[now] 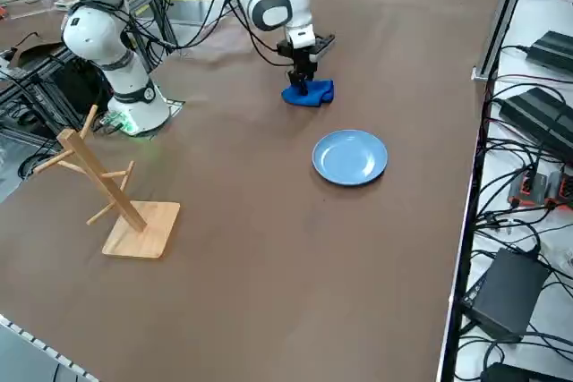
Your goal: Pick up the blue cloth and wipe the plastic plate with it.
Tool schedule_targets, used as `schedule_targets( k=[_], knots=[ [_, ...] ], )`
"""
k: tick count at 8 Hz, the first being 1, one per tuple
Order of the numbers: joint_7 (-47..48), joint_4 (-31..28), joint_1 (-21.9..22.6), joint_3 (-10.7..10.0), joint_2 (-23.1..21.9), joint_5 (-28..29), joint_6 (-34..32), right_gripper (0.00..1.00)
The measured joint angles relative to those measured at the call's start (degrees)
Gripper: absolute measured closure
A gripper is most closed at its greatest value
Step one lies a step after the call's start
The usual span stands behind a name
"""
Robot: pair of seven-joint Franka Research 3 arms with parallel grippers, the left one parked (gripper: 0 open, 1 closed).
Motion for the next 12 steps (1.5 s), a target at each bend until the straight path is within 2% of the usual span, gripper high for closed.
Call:
schedule_targets(
  k=[1, 4, 5, 7, 9, 12],
  knots=[
    [0.03, 0.12, -0.03, -0.03, -0.21, 0.00, -0.04, 0.88],
    [0.09, 1.69, -0.70, -1.00, -0.03, -0.17, -0.85, 0.91],
    [0.03, 3.51, -1.16, -1.69, -0.01, -0.44, -3.84, 0.91],
    [-2.17, 10.57, -3.04, -2.19, -0.29, -0.59, -14.56, 0.91],
    [-8.67, 17.61, -6.74, -2.19, -1.49, 0.01, -24.97, 0.94],
    [-22.93, 29.80, -11.57, -2.32, -2.43, 7.03, -39.80, 0.94]
  ],
)
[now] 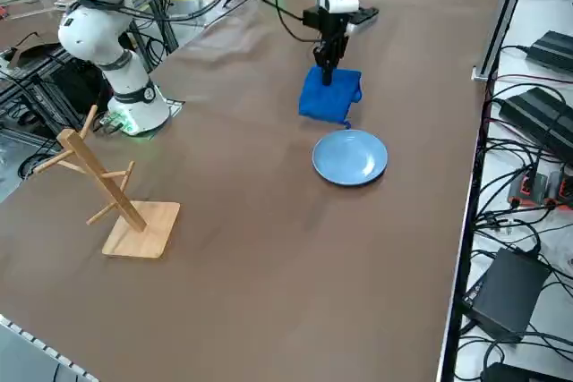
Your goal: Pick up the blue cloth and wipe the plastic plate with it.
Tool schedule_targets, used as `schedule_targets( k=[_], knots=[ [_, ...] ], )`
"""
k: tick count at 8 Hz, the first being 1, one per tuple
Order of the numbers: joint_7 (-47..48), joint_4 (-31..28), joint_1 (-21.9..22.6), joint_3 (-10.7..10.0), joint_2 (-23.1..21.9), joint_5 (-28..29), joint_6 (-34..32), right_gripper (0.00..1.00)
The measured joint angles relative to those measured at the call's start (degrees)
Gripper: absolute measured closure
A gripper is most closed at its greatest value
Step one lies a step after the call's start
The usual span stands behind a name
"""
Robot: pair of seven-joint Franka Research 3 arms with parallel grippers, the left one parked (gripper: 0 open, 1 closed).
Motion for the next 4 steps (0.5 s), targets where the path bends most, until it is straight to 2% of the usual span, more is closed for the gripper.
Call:
schedule_targets(
  k=[2, 4],
  knots=[
    [-6.74, 7.47, -3.11, -0.03, 0.00, 2.57, -8.03, 0.94],
    [-10.46, 9.11, -5.45, -0.02, 0.86, 2.99, -9.19, 0.94]
  ],
)
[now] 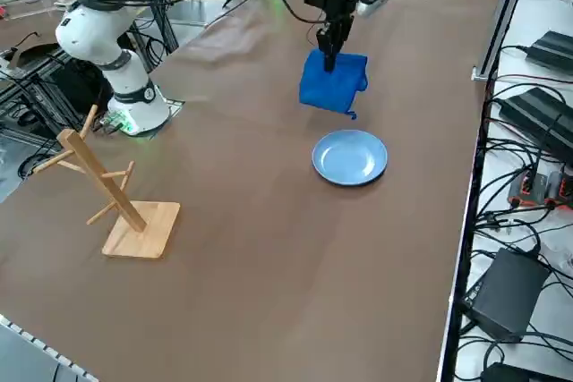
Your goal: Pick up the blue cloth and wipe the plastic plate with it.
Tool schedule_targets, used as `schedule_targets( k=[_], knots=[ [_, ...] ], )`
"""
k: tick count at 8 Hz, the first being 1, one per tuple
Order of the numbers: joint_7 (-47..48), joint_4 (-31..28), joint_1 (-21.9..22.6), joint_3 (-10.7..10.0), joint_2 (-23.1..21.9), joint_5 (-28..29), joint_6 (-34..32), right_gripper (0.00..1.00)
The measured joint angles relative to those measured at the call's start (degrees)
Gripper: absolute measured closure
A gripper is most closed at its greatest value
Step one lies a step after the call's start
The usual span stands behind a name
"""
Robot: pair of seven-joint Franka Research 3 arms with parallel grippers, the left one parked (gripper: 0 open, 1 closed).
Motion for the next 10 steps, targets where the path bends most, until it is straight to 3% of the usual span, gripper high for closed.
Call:
schedule_targets(
  k=[4, 7, 10],
  knots=[
    [-3.39, 0.07, -4.20, -0.09, 6.38, -0.11, 5.37, 0.94],
    [-6.22, 0.07, -8.05, -0.22, 7.71, -0.27, 8.82, 0.94],
    [-6.32, 0.06, -9.13, -0.21, 11.24, -0.29, 12.86, 0.94]
  ],
)
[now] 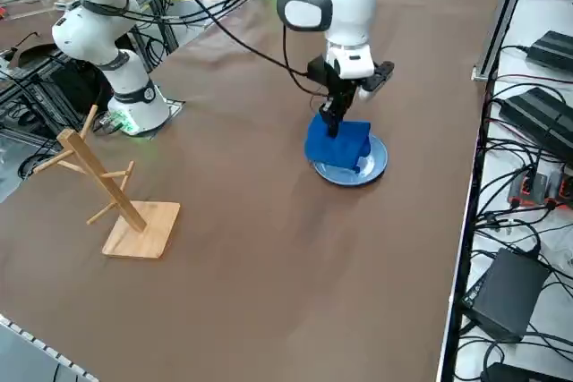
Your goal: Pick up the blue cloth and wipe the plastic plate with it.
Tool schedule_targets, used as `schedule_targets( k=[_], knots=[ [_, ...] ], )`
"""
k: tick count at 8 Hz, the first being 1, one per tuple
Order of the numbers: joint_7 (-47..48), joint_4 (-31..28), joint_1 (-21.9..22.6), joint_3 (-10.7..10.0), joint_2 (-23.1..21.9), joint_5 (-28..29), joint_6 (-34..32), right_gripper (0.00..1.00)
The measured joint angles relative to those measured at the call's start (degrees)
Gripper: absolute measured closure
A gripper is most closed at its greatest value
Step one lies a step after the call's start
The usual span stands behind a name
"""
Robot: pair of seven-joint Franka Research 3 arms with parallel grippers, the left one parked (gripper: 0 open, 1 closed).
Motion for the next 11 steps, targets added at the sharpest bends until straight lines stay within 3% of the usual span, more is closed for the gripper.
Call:
schedule_targets(
  k=[11],
  knots=[
    [-1.13, 0.02, -1.55, 0.06, 3.80, -0.01, 3.60, 0.94]
  ],
)
